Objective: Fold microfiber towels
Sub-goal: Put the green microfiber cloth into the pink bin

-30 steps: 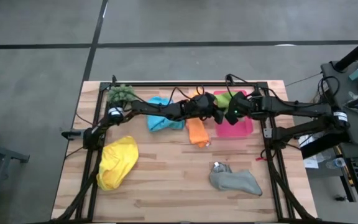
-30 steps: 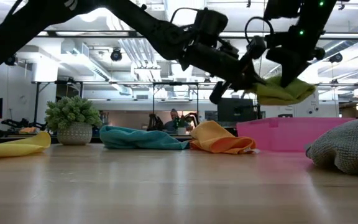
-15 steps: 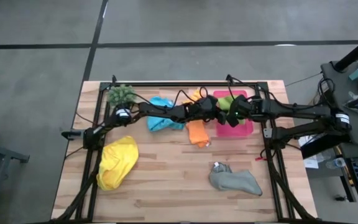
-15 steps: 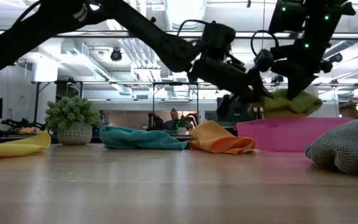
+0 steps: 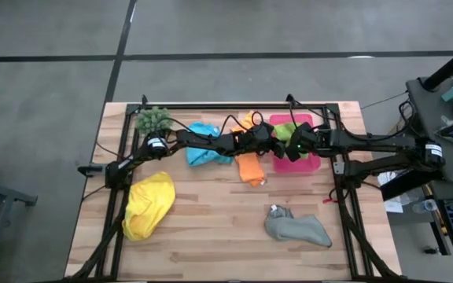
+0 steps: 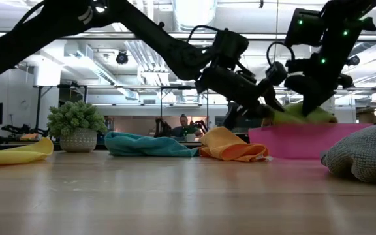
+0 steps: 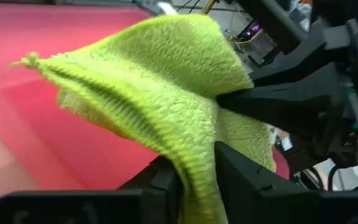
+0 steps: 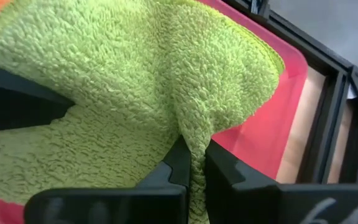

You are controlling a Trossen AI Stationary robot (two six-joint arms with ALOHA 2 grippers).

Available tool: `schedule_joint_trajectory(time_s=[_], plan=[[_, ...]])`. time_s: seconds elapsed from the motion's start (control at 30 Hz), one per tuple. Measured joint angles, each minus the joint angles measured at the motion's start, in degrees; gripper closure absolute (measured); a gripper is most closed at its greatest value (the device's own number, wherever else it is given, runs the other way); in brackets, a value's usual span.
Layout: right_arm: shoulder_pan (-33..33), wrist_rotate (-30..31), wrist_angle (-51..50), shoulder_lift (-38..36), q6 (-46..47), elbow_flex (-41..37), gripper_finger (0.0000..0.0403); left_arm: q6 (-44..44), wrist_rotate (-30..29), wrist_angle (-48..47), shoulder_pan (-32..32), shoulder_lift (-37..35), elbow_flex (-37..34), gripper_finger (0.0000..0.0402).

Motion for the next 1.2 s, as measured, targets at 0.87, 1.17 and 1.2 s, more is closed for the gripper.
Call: schedule_joint_trajectory(time_s=[0.87,1.17,1.2], plan=[[-2.73,0.10,7.22,0.15,-3.54,-5.32,0.0390,0.34,2.71,-3.59,-0.22,-4.52,-1.85,0.0171],[-3.32,-3.65,9.73,0.15,-4.12,-5.67,0.0390,1.61,2.91,-8.45,-0.44,-8.52,-1.79,0.0171],[-3.57,-3.62,9.80,0.17,-4.24,-5.77,0.0390,1.64,2.98,-9.25,-0.48,-8.52,-1.79,0.0171]])
